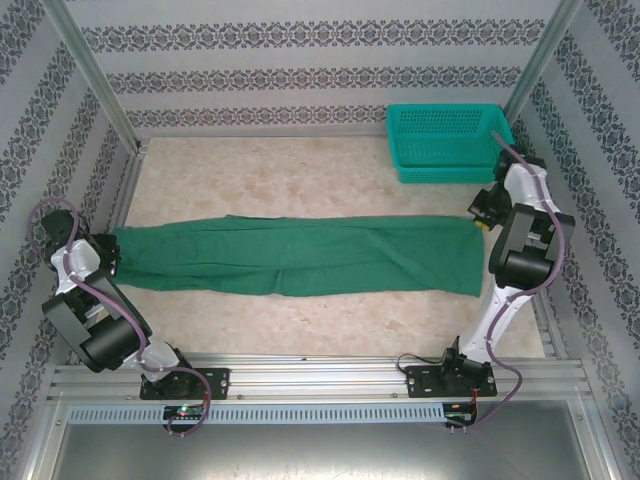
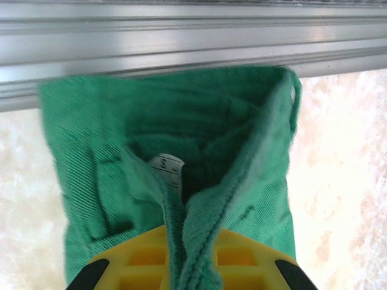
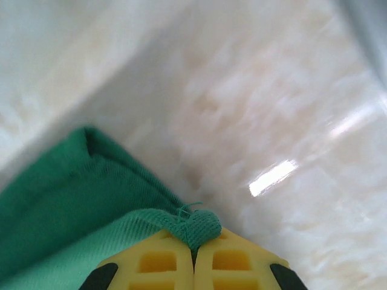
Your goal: Roll up the long pants
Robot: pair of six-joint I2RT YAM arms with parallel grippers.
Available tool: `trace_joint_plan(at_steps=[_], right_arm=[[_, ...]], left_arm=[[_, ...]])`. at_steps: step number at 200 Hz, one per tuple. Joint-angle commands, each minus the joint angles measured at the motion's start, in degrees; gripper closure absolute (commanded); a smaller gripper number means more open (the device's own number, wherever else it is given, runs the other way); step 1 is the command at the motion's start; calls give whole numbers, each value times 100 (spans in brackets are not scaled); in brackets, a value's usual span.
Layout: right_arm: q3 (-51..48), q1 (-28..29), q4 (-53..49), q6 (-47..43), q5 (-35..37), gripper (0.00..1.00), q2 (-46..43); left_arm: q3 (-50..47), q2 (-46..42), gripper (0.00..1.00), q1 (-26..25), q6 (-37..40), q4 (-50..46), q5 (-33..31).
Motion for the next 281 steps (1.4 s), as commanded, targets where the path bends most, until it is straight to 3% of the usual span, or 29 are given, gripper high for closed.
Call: trace_joint_plan(at_steps=[1, 27, 33, 38, 52, 56, 84, 133, 224, 273, 278, 281], right_arm=[[531, -243, -265, 5, 630, 100, 92], [1085, -232, -383, -25, 511, 100, 627], [1136, -207, -425, 3, 503, 89, 664], [1122, -177, -452, 73, 566, 73, 641], [578, -10, -143, 112, 643, 59, 140], [326, 71, -63, 136, 684, 50, -61], [-1154, 500, 147, 354, 320, 34, -1359], [-2830, 709, -98, 372, -106, 33, -2389], [-3269, 370, 410, 678, -296, 38, -1733], [-3165, 360, 560, 658, -126, 49, -1312], [-3155, 356, 558, 640, -106, 54, -1269], [-3157, 346, 572, 635, -105, 62, -1260]], left_arm=[[186, 87, 100, 126, 172, -79, -189], [143, 99, 100, 128, 173, 59, -34], [135, 91, 100, 111, 168, 79, -5], [114, 75, 100, 104, 185, 91, 19], [42, 19, 100, 76, 206, 103, 20], [8, -1, 100, 75, 202, 120, 16], [-64, -85, 100, 71, 211, 157, 14], [-34, -156, 100, 32, 208, 197, 123], [-218, 359, 100, -294, 50, 700, 331], [-254, 376, 100, -320, 74, 729, 280], [-248, 388, 100, -320, 74, 721, 280], [-250, 389, 100, -320, 81, 713, 279]])
